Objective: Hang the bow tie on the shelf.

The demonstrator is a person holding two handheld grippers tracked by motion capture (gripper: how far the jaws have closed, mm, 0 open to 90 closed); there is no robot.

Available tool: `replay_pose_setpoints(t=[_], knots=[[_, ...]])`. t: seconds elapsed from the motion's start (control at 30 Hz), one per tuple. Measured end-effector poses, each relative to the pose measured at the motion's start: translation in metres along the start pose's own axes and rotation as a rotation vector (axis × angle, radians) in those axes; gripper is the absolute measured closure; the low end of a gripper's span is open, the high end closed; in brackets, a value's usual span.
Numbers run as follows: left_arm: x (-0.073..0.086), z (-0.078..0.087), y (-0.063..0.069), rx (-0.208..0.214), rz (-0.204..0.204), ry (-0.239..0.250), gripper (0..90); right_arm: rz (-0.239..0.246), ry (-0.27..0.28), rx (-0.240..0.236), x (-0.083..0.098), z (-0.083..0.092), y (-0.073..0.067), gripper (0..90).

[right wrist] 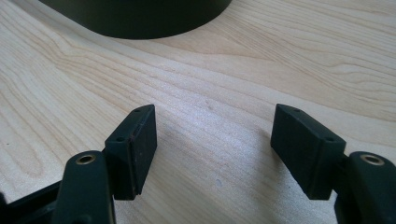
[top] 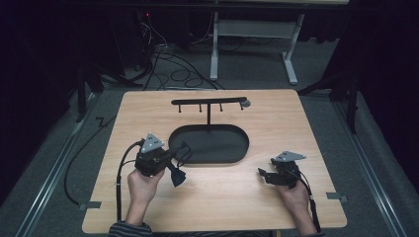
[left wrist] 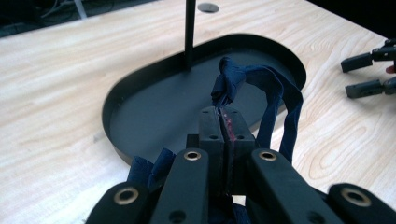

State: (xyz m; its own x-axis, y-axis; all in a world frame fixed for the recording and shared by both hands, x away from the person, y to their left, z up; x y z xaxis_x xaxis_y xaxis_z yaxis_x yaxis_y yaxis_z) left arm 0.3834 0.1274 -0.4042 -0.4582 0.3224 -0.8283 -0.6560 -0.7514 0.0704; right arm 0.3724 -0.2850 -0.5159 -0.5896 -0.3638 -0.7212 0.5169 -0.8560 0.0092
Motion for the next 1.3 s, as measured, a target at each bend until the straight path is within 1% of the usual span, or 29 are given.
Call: replay_pose_setpoints(t=[0.03,0.07,0.13,0.17,0.3,0.47,0.53,0.57,0.7,0.73,0.87,0.93,1.03,1.2,1.27,1.3], knots=[[0.000,0.000,0.000,0.000,0.000,0.000,88.0,0.000,0.000,0.000,0.000,0.000,0.000,33.0],[-0.006,0.004,-0.001,-0.004,-0.008,0.008,88.0,0.000,0.000,0.000,0.000,0.000,0.000,32.9],[-0.011,0.007,-0.001,-0.014,-0.013,0.017,88.0,0.000,0.000,0.000,0.000,0.000,0.000,33.0],[-0.011,0.007,-0.001,-0.014,-0.013,0.017,88.0,0.000,0.000,0.000,0.000,0.000,0.000,33.0],[-0.019,0.012,-0.005,-0.029,-0.024,0.029,88.1,0.001,0.000,0.000,0.000,0.000,0.000,32.8],[-0.026,0.013,-0.008,-0.038,-0.027,0.041,88.2,0.002,0.000,0.000,0.000,0.000,0.000,32.8],[-0.031,0.013,-0.011,-0.049,-0.029,0.044,88.2,0.002,0.000,0.000,0.000,0.000,0.000,32.9],[-0.031,0.013,-0.011,-0.049,-0.029,0.044,88.2,0.002,0.000,0.000,0.000,0.000,0.000,32.9],[-0.040,0.013,-0.017,-0.068,-0.023,0.060,88.2,0.002,0.000,0.000,0.000,0.000,0.000,32.8],[-0.040,0.013,-0.017,-0.068,-0.023,0.060,88.2,0.002,0.000,0.000,0.000,0.000,0.000,32.8],[-0.049,0.010,-0.020,-0.078,-0.030,0.062,88.1,0.002,0.000,0.001,0.000,0.000,0.000,32.8],[-0.051,0.009,-0.021,-0.085,-0.031,0.060,88.2,0.002,0.000,0.001,0.000,0.000,0.000,32.9],[-0.054,0.005,-0.023,-0.086,-0.022,0.065,88.2,0.003,0.000,0.000,0.000,0.000,0.000,32.8],[-0.060,0.000,-0.027,-0.084,-0.012,0.055,88.2,0.003,0.000,0.000,0.000,0.000,0.000,32.8],[-0.062,-0.001,-0.028,-0.091,-0.011,0.055,88.2,0.003,0.000,0.000,0.000,0.000,0.000,32.8],[-0.065,-0.001,-0.028,-0.095,-0.009,0.063,88.2,0.004,0.000,0.000,0.000,0.000,0.000,32.8]])
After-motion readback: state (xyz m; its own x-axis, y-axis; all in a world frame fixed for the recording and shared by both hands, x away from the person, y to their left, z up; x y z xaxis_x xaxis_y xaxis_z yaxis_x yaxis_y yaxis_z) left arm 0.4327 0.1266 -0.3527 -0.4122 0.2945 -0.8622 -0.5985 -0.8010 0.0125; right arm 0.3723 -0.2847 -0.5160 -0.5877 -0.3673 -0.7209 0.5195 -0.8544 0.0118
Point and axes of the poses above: each handheld gripper's, and its own axes: z roughly backward along the jaws, x roughly out of its underside, y roughly to its right, the point moved 2 cm from there along -z, roughly forward along the jaws
